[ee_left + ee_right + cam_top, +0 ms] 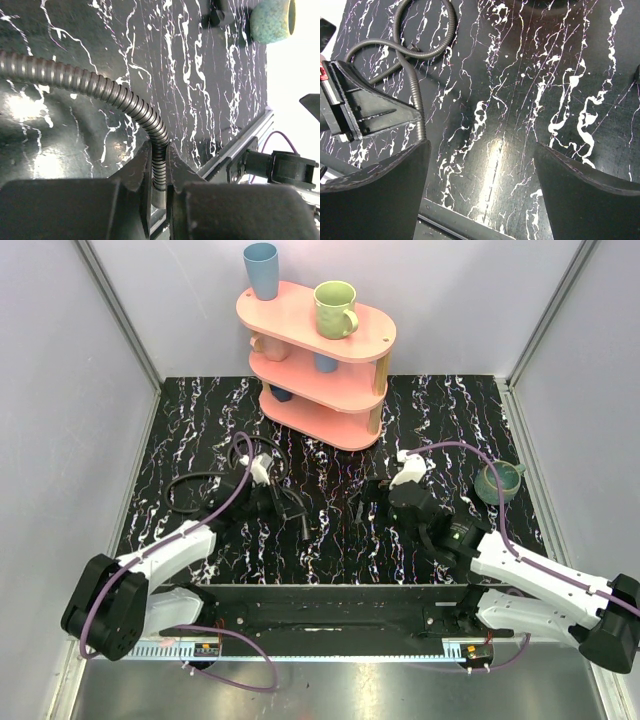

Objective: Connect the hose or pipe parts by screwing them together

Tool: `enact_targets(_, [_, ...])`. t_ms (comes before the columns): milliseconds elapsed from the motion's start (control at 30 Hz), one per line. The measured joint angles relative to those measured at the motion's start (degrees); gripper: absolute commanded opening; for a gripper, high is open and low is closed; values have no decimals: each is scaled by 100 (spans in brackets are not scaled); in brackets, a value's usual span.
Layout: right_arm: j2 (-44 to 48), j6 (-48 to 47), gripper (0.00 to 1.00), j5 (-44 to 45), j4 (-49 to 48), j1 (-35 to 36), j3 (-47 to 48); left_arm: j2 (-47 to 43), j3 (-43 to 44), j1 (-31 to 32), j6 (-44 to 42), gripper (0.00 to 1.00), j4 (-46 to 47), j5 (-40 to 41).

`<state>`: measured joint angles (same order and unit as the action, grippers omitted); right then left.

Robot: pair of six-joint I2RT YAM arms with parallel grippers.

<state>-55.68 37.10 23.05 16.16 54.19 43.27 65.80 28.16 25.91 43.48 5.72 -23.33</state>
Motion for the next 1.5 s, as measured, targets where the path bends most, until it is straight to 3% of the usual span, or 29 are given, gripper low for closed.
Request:
enact_targets(433, [-223, 87, 92, -769, -540, 0, -212, 109, -245, 116, 614, 0, 994, -219])
enact_targets(733, [-855, 59, 84, -2267, -1735, -2, -382, 109, -354, 114, 1038, 0, 1360, -269])
enact_targets(967, [-1298, 42, 79, -2728, -2103, -2, -382, 109, -420, 116, 1451, 0, 1801, -393])
enact_targets(1067, [-1266, 79, 82, -2470, -1989, -2, -369, 109, -409, 116, 1445, 0, 1733, -376])
enact_targets(1233, [-1084, 33, 82, -1102, -946, -140, -15, 490, 94, 129, 1005, 0, 763, -50])
enact_targets(1500, [-1515, -422, 82, -144, -7, -2430, 472, 1808, 726, 496, 684, 0, 284, 232])
